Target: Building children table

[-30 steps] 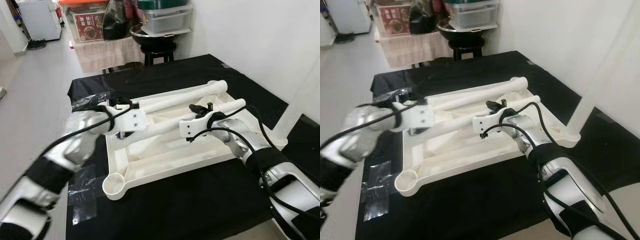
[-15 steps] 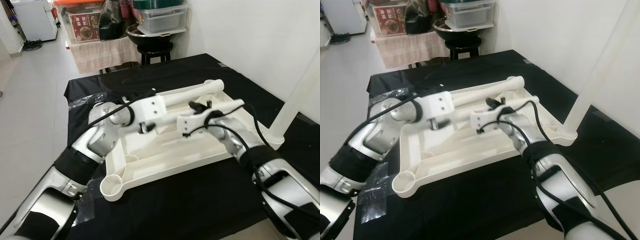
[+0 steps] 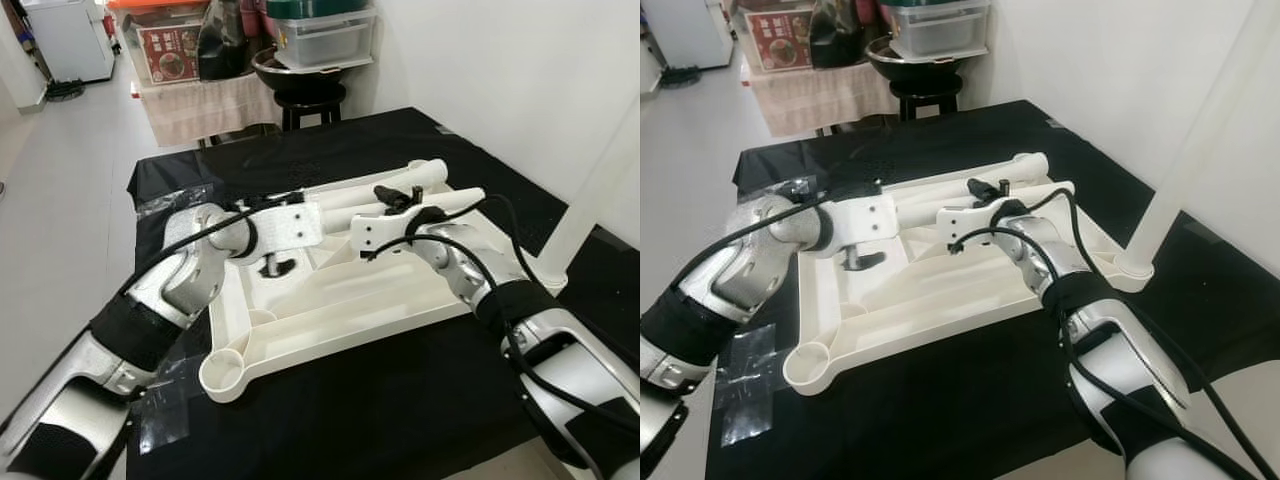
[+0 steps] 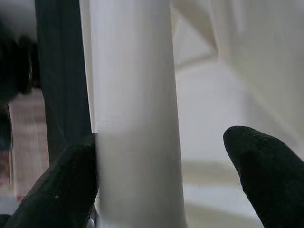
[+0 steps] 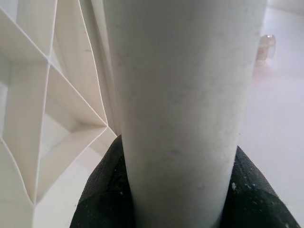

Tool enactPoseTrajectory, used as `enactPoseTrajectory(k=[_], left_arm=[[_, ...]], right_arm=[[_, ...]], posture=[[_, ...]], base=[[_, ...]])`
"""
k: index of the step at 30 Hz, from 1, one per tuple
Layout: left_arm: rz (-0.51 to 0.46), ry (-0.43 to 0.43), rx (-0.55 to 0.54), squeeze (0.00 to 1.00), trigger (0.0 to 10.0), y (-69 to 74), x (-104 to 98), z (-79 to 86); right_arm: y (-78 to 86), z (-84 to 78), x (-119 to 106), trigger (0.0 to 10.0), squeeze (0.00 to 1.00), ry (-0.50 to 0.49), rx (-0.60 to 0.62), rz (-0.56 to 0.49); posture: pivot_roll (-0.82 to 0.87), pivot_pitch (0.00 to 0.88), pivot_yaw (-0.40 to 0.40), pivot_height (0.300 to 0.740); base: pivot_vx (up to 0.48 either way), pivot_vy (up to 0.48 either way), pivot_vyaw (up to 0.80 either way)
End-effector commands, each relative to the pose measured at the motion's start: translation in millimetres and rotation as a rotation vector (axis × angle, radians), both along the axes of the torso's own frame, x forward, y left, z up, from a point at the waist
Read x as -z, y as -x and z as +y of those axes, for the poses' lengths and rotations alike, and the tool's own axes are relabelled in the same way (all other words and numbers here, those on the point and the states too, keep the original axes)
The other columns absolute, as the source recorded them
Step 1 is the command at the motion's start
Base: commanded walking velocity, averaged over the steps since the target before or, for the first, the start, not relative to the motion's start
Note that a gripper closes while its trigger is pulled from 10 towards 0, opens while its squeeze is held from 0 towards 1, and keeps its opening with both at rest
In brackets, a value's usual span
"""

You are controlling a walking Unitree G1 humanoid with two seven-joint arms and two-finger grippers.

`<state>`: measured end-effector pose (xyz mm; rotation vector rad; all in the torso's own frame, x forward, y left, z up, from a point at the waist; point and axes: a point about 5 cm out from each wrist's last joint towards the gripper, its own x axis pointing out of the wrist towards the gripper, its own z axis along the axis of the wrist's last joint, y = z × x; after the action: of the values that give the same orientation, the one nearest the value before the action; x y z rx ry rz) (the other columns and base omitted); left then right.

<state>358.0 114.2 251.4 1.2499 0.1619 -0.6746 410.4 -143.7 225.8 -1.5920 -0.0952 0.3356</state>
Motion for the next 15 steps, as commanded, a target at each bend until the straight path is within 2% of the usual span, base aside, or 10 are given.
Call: enactPoseTrajectory(k=[1,6,7,8,11,12,15], left_arm=[[0.009,-0.061,-0.028,0.00,10.0,-0.2,11,7.2],[0.006,-0.110,-0.083,0.00,10.0,-3.9,24,16.6],[-0.023,-0.123,-0.113,0.00,10.0,-7.7,26,20.8],[-0.032,-0.116,-0.133,0.00,2.1,-9.4,27,22.8],[-0.036,-0.111,-0.146,0.00,2.1,-10.5,28,24.0],[-0.038,-0.117,-0.155,0.00,0.0,-11.1,29,25.8],[-0.052,-0.137,-0.165,0.00,0.0,-11.6,29,28.1]], right_arm=[[-1.3,1.6,-6,0.0,0.00,-0.034,-0.005,-0.021],[-1.7,2.6,-10,0.0,0.00,-0.043,-0.009,-0.028],[-1.6,3.2,-10,0.0,0.00,-0.055,-0.013,-0.021],[-1.4,3.0,-10,0.0,0.00,-0.056,-0.013,-0.019],[-1.3,2.8,-9,0.0,0.00,-0.055,-0.013,-0.018],[-1.1,2.4,-8,0.0,0.00,-0.054,-0.013,-0.016],[-0.7,2.0,-7,0.0,0.00,-0.054,-0.013,-0.012]], posture=[[-0.08,0.055,0.031,0.740],[-0.09,0.053,0.030,0.740],[-0.09,0.053,0.030,0.740],[-0.09,0.050,0.032,0.740],[-0.09,0.050,0.032,0.740],[-0.09,0.051,0.032,0.740],[-0.09,0.052,0.031,0.740]], base=[[0.000,0.000,0.00],[0.000,0.000,0.00],[0.000,0.000,0.00],[0.000,0.000,0.00],[0.000,0.000,0.00],[0.000,0.000,0.00],[0.000,0.000,0.00]])
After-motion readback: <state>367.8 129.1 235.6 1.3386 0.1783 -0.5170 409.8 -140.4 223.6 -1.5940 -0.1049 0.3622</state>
